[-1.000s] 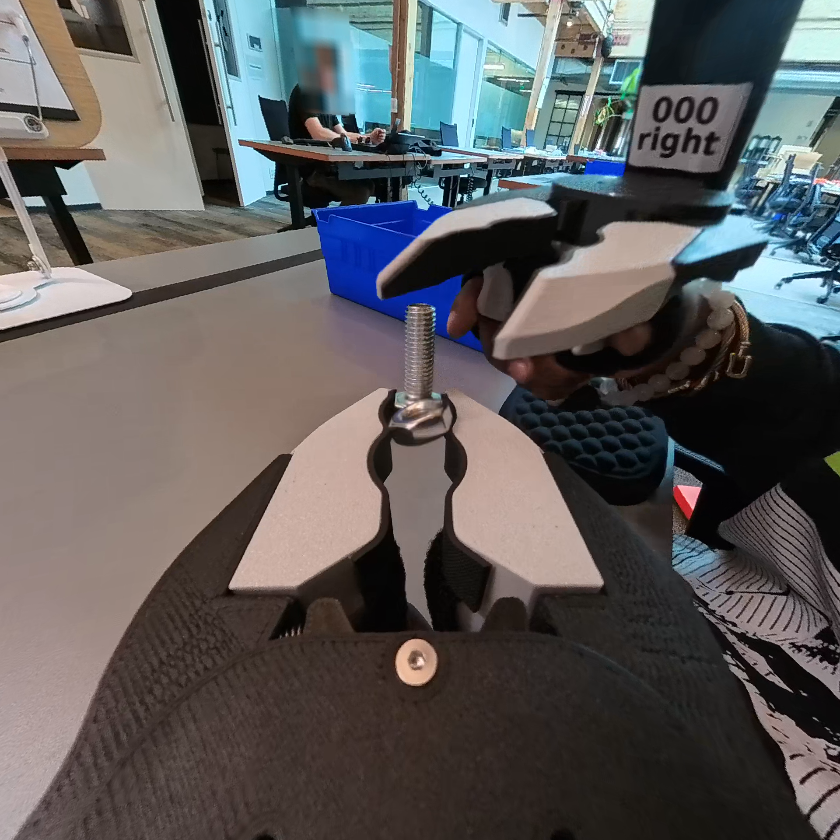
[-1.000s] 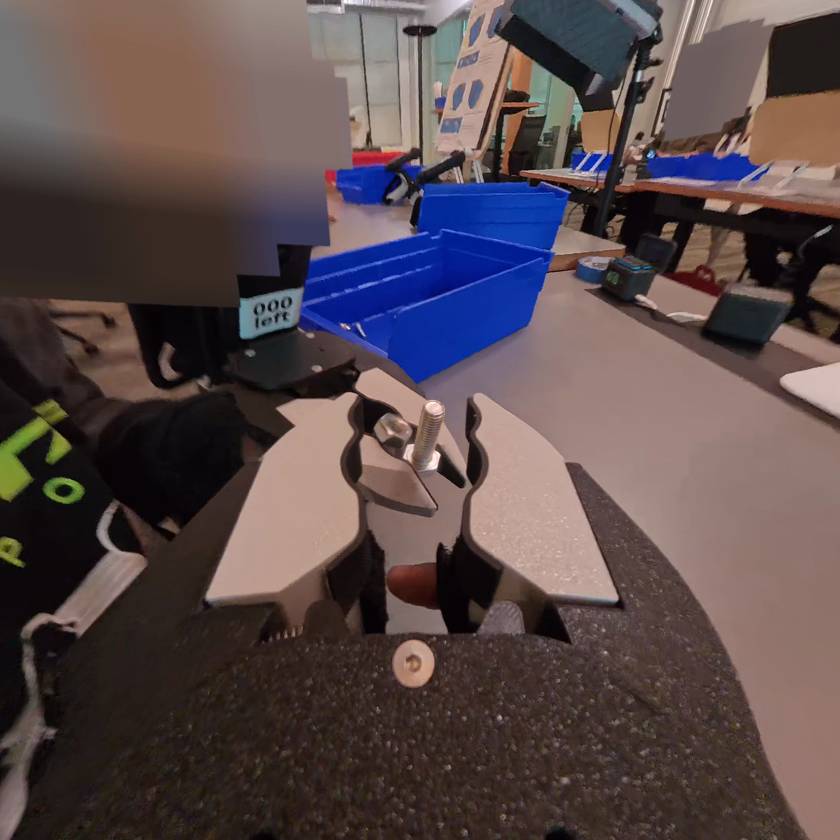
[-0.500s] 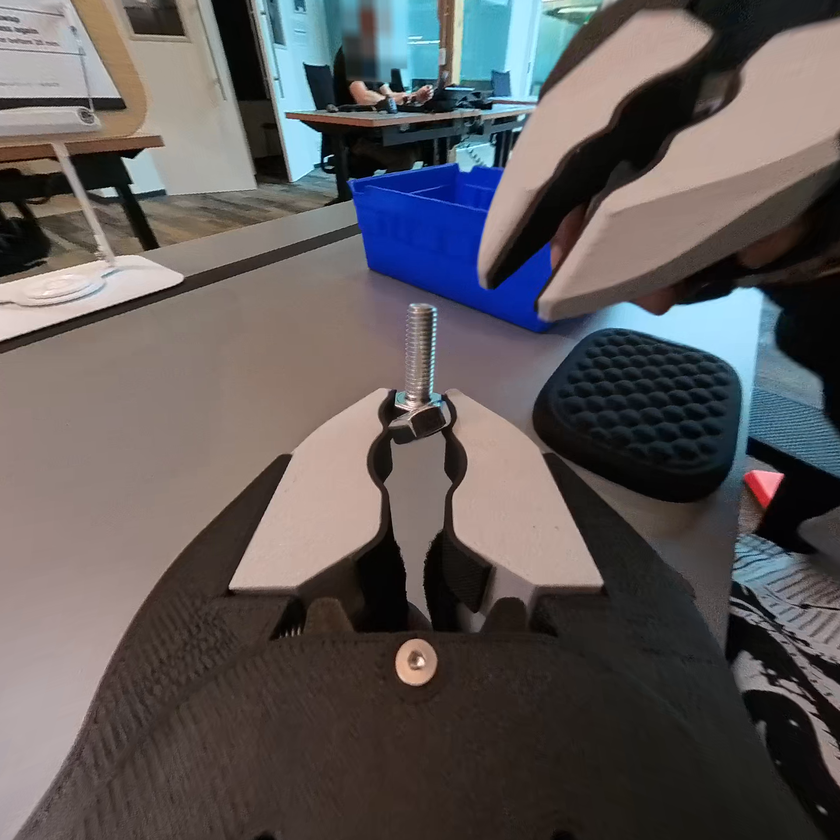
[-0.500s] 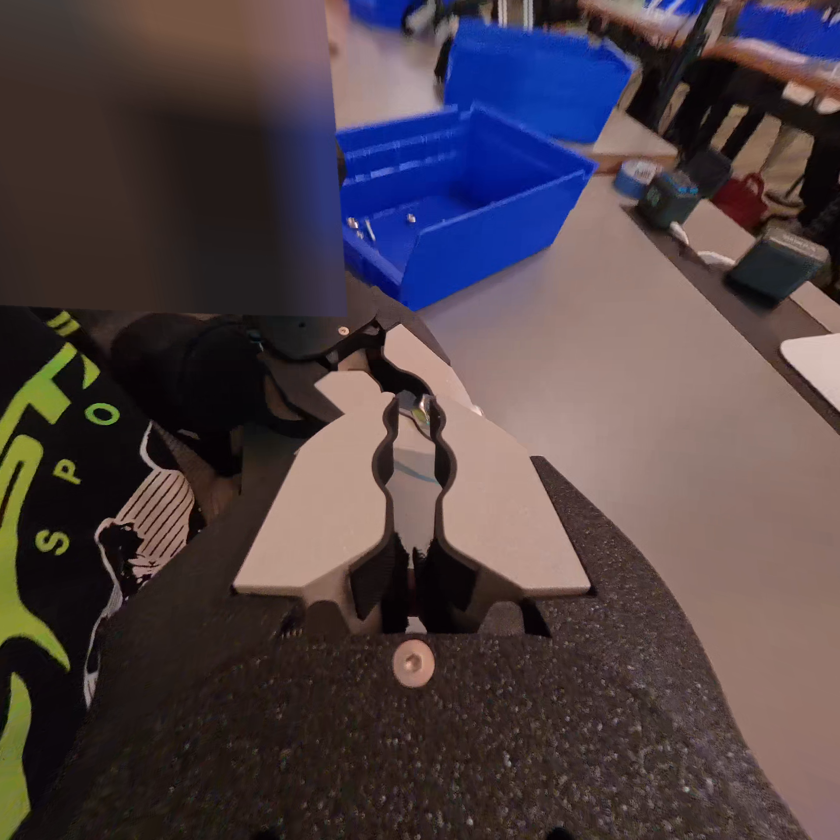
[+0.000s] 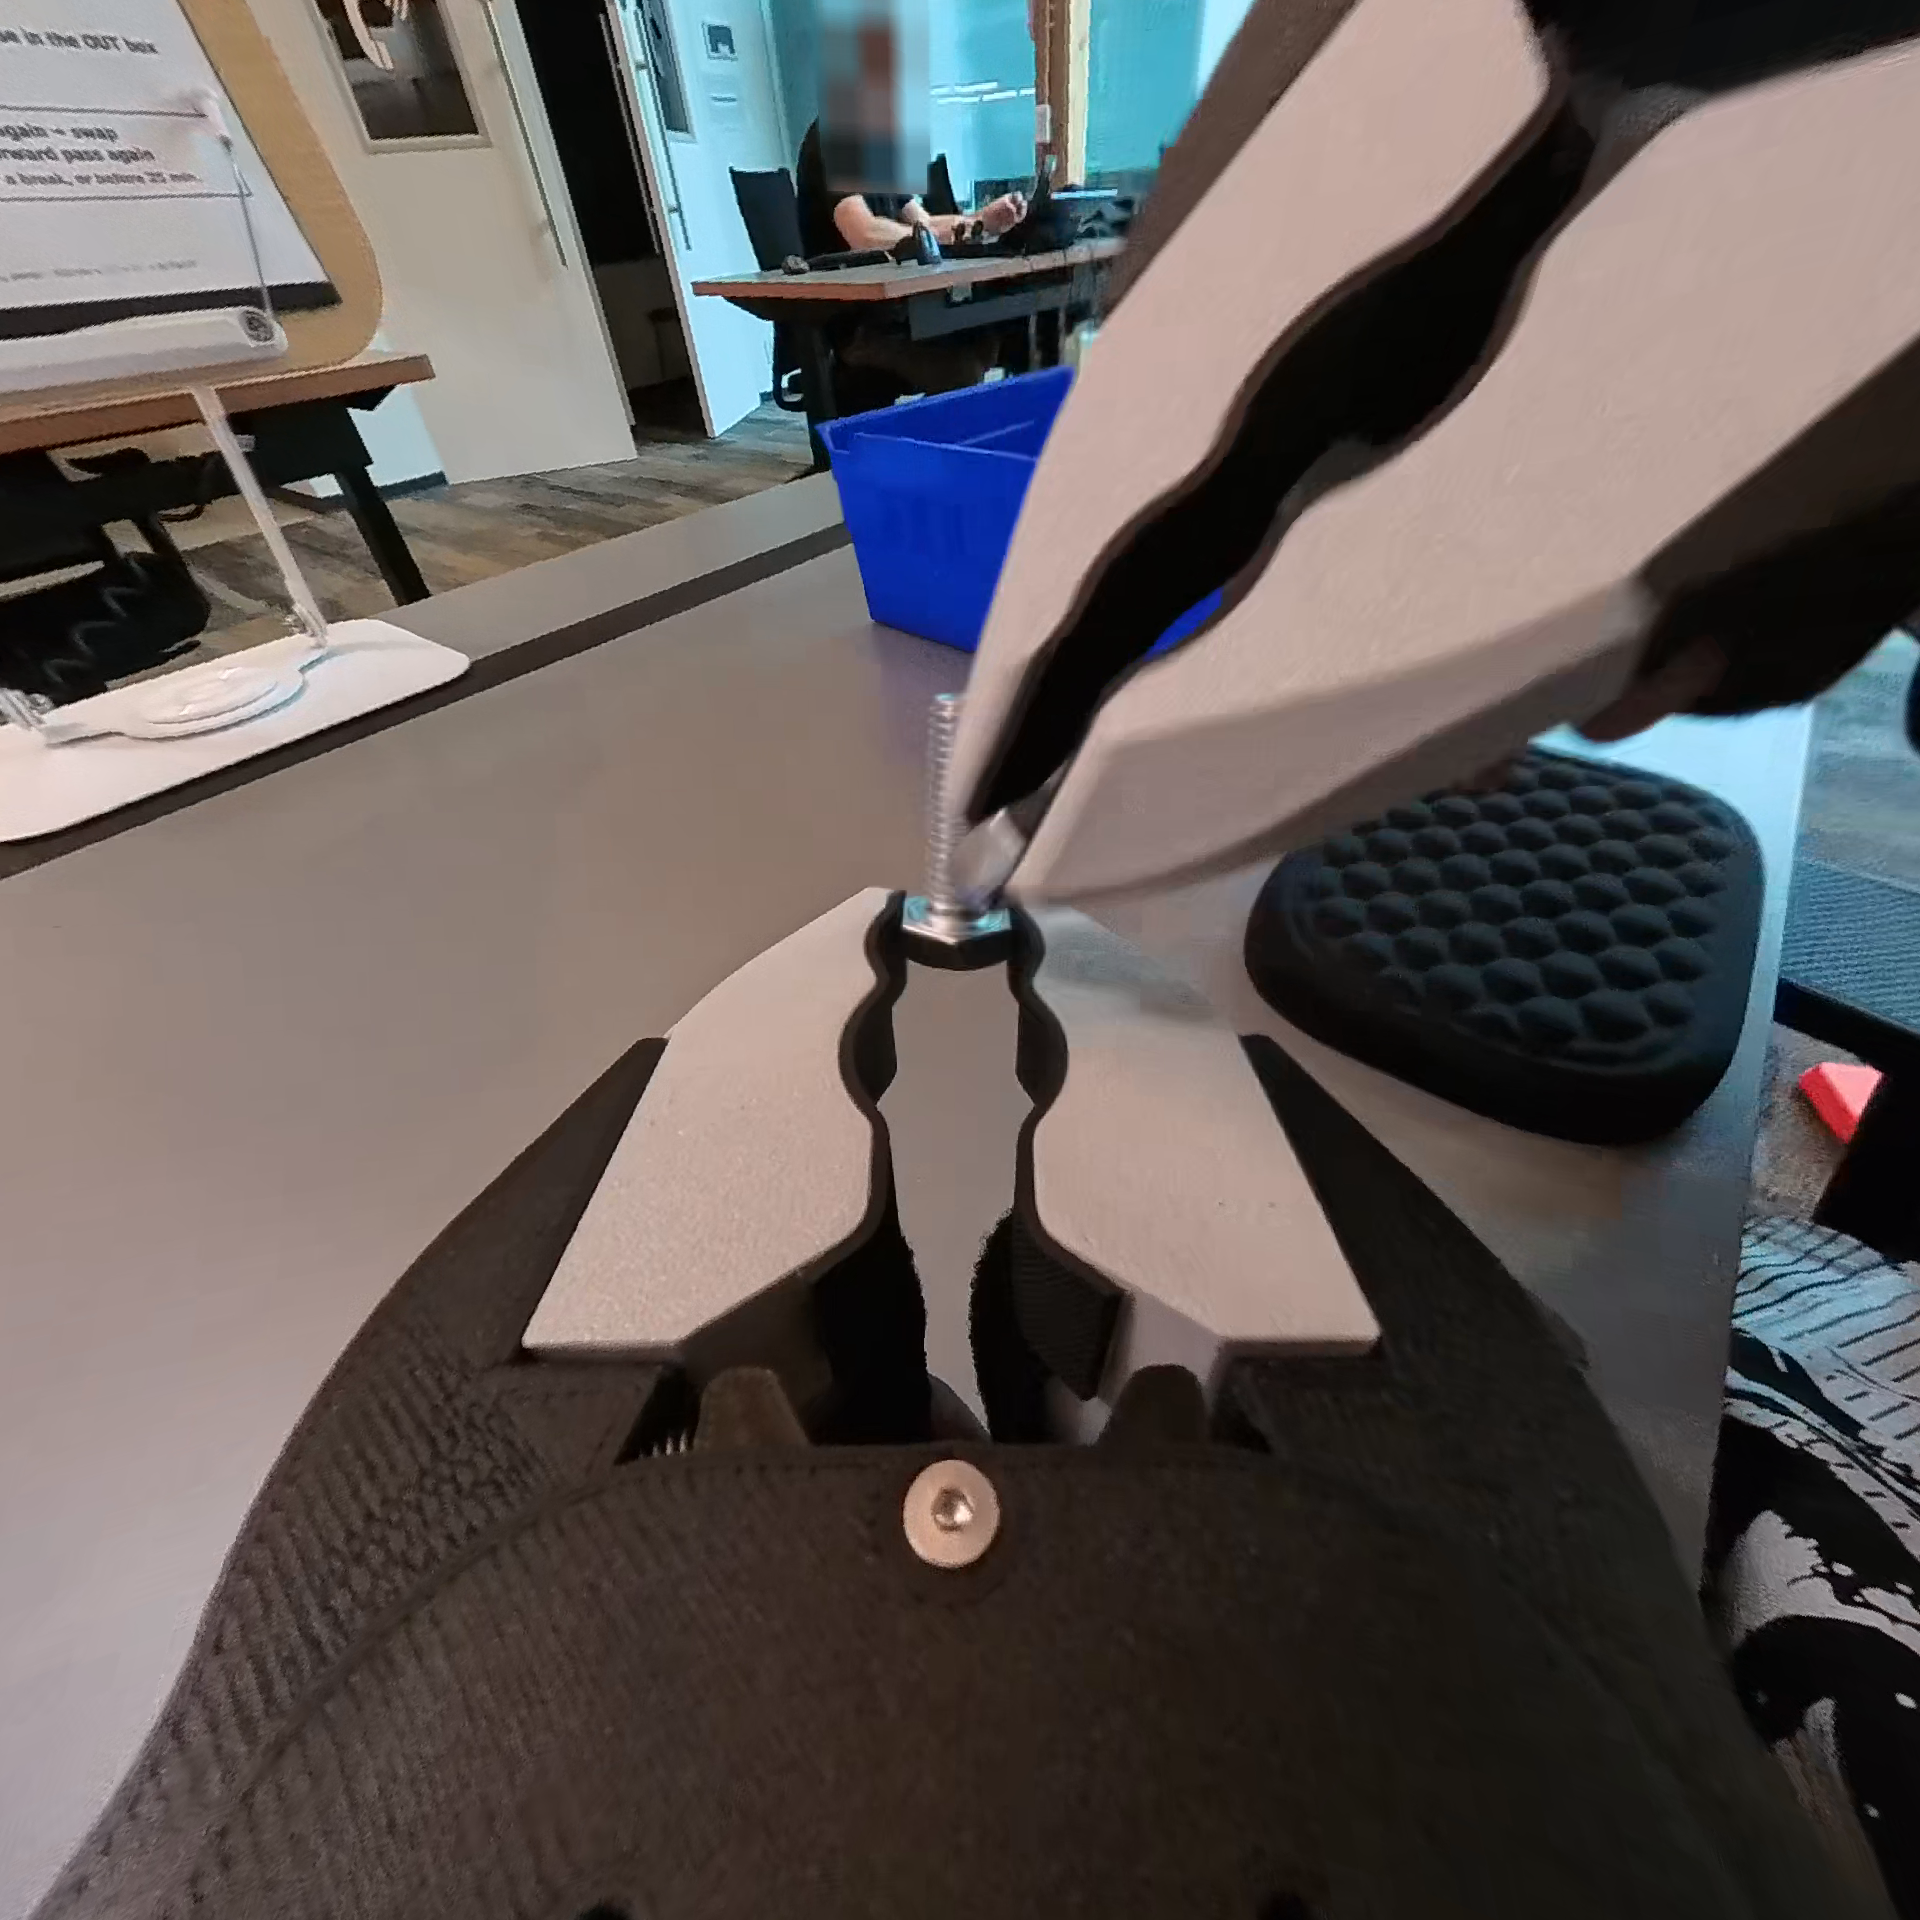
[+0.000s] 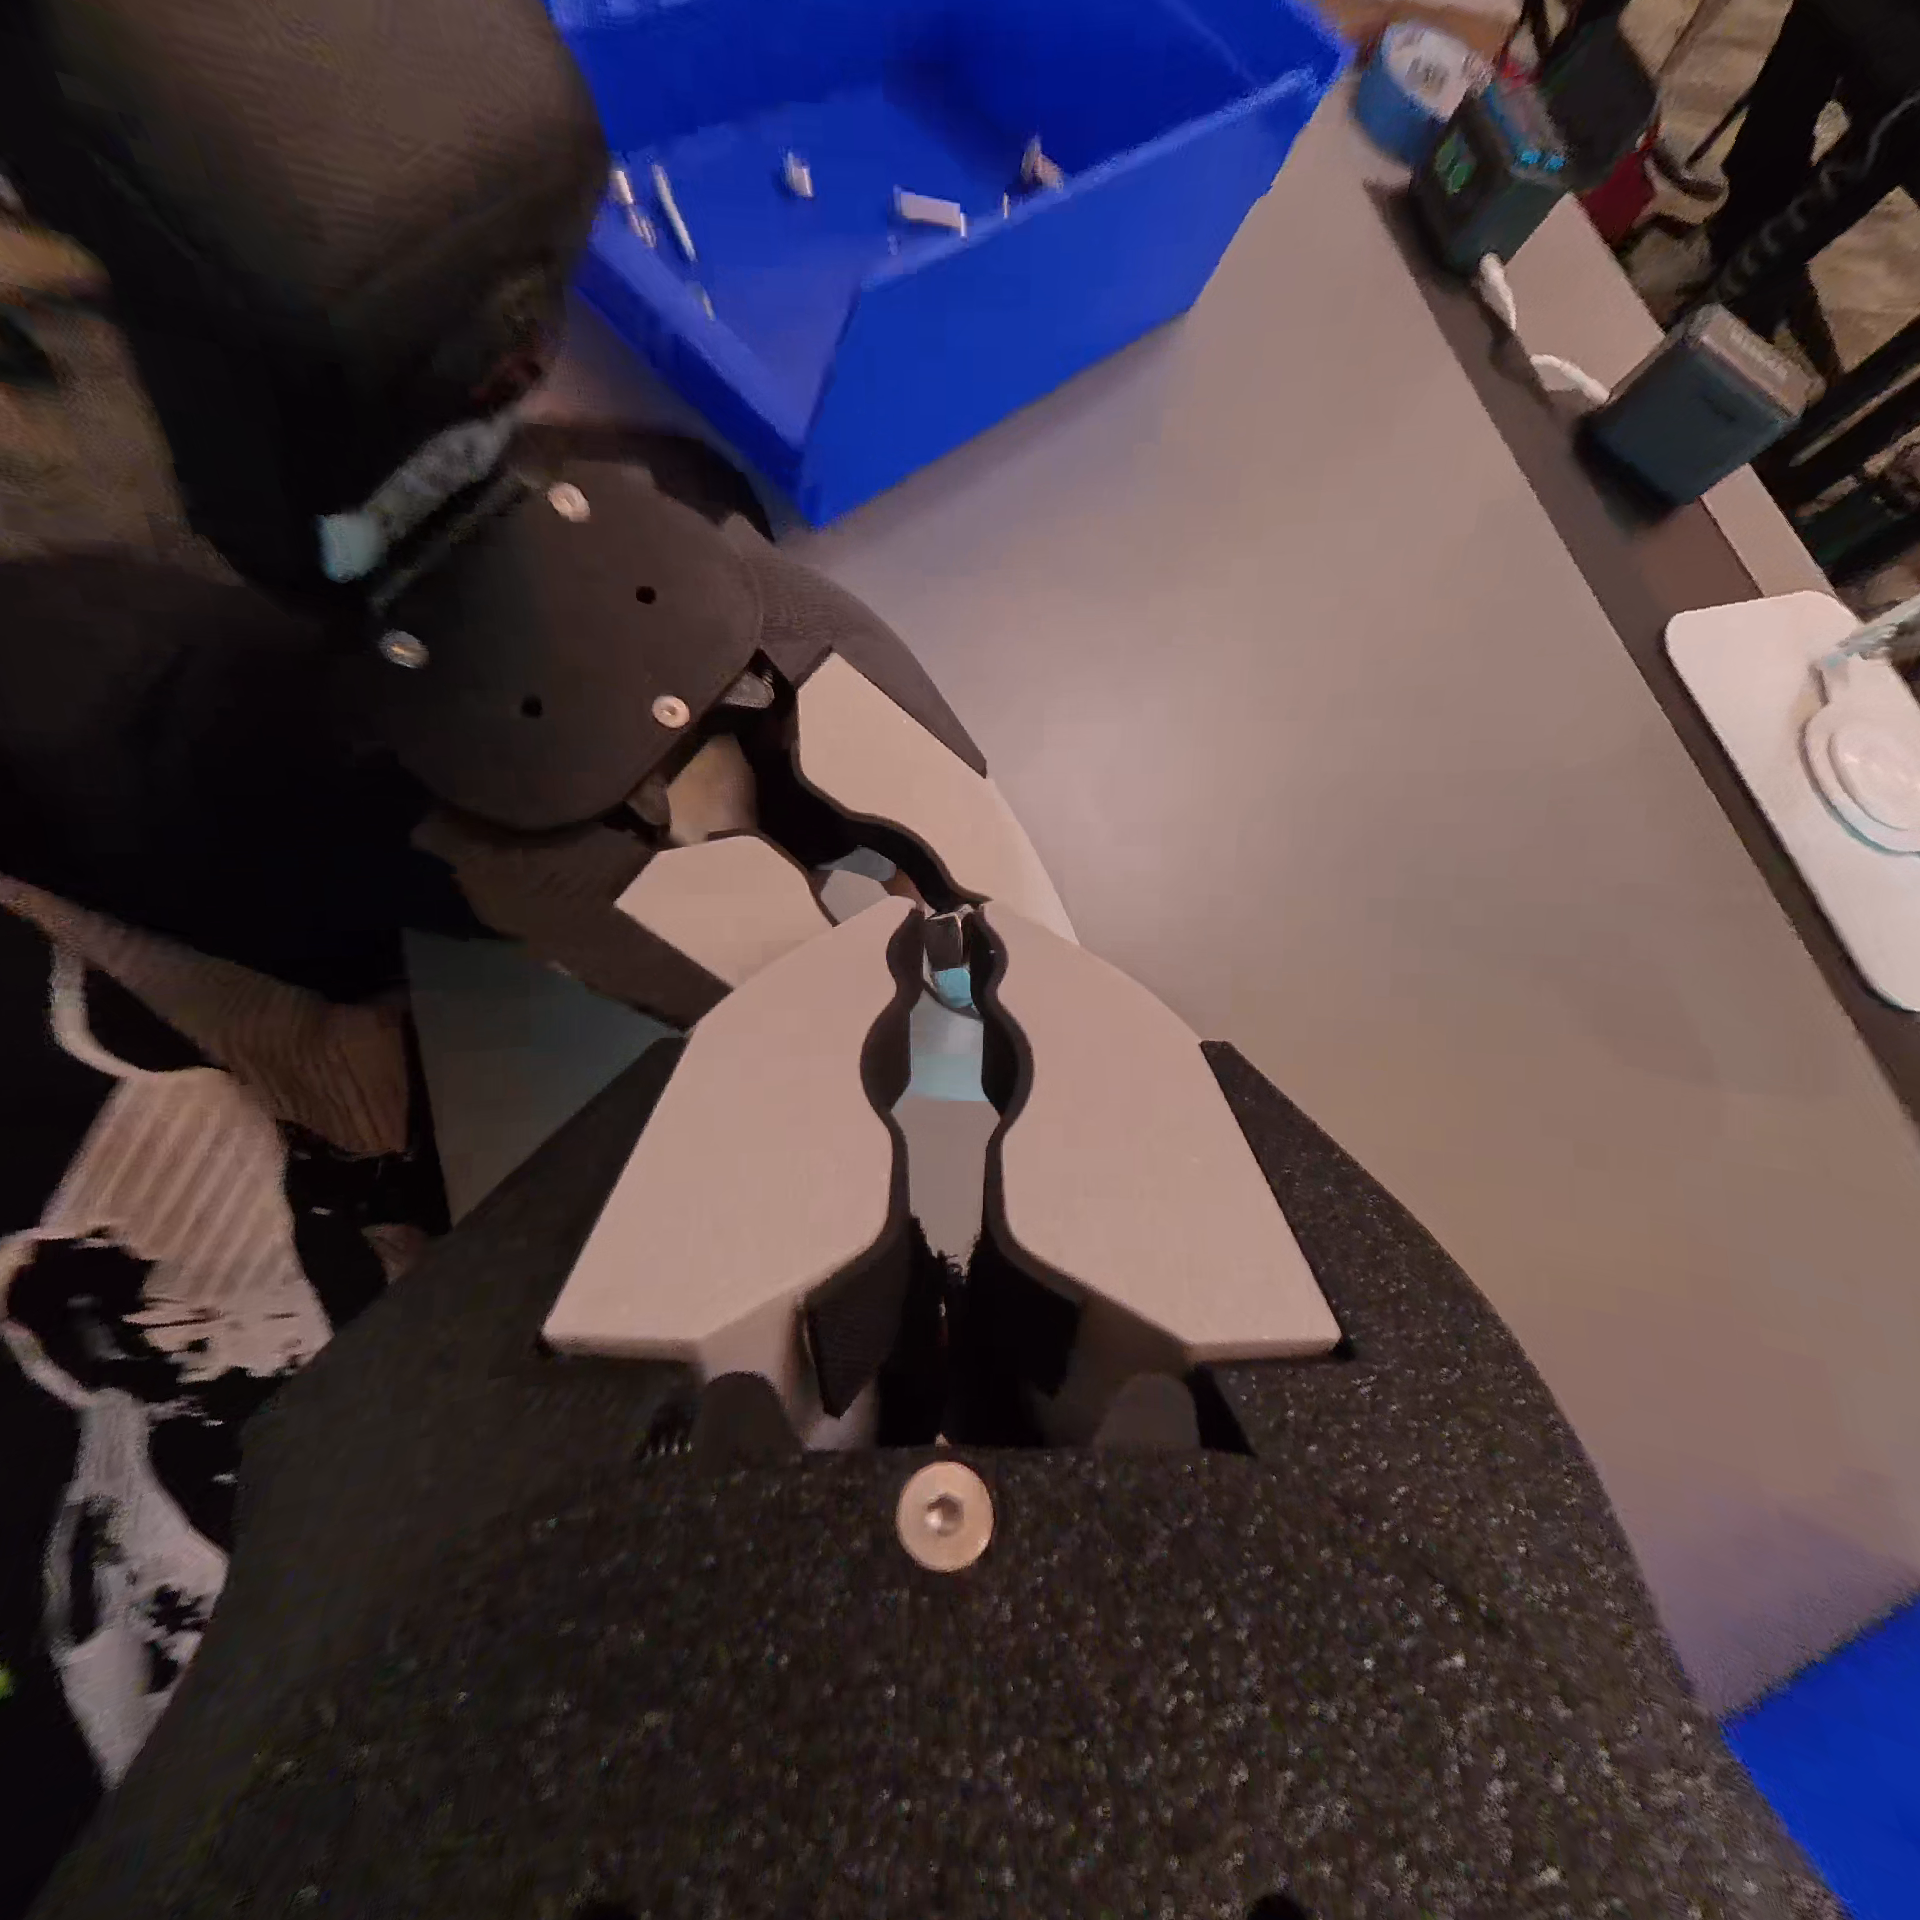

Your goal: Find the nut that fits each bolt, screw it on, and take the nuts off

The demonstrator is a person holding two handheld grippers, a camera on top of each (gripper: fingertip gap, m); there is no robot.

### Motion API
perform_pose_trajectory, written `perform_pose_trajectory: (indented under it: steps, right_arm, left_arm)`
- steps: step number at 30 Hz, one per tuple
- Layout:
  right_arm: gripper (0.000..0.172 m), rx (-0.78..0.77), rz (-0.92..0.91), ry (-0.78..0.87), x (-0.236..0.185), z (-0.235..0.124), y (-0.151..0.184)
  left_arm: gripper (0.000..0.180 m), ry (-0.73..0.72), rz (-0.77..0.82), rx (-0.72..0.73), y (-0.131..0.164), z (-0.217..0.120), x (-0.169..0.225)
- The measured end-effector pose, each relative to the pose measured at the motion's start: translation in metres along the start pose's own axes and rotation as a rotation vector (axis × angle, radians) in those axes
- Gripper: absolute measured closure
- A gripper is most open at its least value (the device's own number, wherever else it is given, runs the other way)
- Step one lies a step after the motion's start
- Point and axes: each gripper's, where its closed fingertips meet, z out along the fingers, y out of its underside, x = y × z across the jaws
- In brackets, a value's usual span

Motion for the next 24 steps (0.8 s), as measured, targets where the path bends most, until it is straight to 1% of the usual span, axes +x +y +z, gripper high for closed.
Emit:
perform_pose_trajectory:
  steps: [2, 4, 6, 8, 9, 11, 13, 17, 21, 24]
  right_arm:
    - [0.164, 0.099, 0.113, -0.082, -0.001, -0.017, -0.005]
    - [0.164, 0.122, 0.223, -0.176, -0.001, -0.027, 0.006]
    - [0.164, 0.044, 0.325, -0.283, -0.006, -0.022, 0.037]
    - [0.164, -0.061, 0.412, -0.377, -0.014, -0.009, 0.071]
    - [0.164, -0.109, 0.443, -0.421, -0.019, -0.003, 0.084]
    - [0.163, -0.173, 0.493, -0.492, -0.025, 0.005, 0.098]
    - [0.164, -0.221, 0.513, -0.517, -0.025, 0.011, 0.105]
    - [0.163, -0.345, 0.523, -0.565, -0.024, 0.02, 0.121]
    - [0.163, -0.384, 0.537, -0.579, -0.015, 0.026, 0.128]
    - [0.162, -0.402, 0.512, -0.54, -0.005, 0.029, 0.135]
  left_arm:
    - [0.162, 0.012, -0.043, 0.032, -0.004, -0.003, -0.003]
    - [0.162, 0.028, -0.092, 0.096, -0.012, -0.01, -0.009]
    - [0.162, 0.008, -0.117, 0.171, -0.022, -0.02, -0.022]
    - [0.162, -0.005, -0.127, 0.228, -0.028, -0.03, -0.033]
    - [0.162, -0.017, -0.135, 0.245, -0.029, -0.034, -0.038]
    - [0.162, -0.017, -0.153, 0.26, -0.03, -0.038, -0.044]
    - [0.162, -0.003, -0.166, 0.279, -0.031, -0.039, -0.043]
    - [0.162, 0.018, -0.136, 0.269, -0.03, -0.036, -0.038]
    - [0.162, 0.033, -0.14, 0.281, -0.031, -0.037, -0.037]
    - [0.162, 0.039, -0.145, 0.273, -0.03, -0.036, -0.037]
